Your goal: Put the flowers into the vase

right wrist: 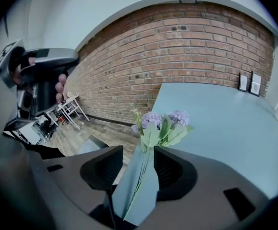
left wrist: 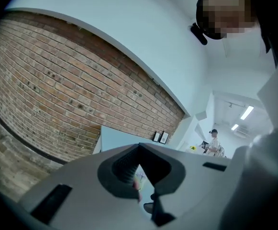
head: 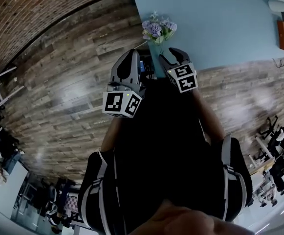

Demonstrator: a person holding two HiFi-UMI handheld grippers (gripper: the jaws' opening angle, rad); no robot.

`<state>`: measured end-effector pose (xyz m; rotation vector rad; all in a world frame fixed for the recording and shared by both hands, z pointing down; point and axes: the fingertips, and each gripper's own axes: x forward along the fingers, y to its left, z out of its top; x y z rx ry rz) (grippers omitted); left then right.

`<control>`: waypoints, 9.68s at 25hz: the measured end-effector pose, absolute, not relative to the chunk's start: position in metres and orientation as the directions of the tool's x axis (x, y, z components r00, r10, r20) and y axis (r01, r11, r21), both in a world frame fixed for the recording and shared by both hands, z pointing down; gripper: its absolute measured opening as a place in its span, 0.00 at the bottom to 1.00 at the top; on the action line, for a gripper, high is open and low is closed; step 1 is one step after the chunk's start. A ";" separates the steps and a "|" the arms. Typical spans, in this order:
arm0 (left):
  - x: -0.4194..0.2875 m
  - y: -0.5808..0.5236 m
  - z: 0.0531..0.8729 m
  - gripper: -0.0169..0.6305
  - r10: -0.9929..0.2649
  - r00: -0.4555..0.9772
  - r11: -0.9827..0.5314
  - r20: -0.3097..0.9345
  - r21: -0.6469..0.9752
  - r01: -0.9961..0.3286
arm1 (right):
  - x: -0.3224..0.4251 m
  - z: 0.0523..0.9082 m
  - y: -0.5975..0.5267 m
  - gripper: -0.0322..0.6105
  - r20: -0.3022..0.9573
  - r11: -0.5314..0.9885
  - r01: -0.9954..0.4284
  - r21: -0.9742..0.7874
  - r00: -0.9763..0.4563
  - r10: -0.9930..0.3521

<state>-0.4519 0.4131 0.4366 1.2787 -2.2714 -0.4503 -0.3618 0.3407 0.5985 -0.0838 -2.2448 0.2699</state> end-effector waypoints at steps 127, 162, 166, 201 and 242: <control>0.031 -0.131 0.424 0.07 -0.919 0.338 -0.194 0.203 0.513 -0.836 | 0.159 0.409 -0.158 0.25 0.122 0.601 -0.679 -0.422 -0.699 -0.704; 0.103 -0.414 0.424 0.07 -0.987 -0.018 0.102 0.157 0.550 -0.829 | 0.192 0.393 -0.450 0.24 0.073 0.832 -0.327 -0.449 -0.941 -0.330; 0.078 -0.427 0.430 0.07 -0.981 -0.049 0.135 0.188 0.478 -0.868 | 0.166 0.402 -0.480 0.24 0.109 0.844 -0.312 -0.437 -0.949 -0.295; -0.014 -0.435 0.441 0.07 -0.677 -0.692 0.698 0.250 0.515 -0.497 | -0.019 0.354 -0.640 0.24 -0.097 0.915 0.213 -0.342 -0.977 0.191; -0.045 -0.392 0.445 0.07 -0.664 -0.702 0.698 0.257 0.550 -0.459 | -0.187 0.394 -0.715 0.24 -0.089 0.976 0.007 -0.219 -0.996 -0.013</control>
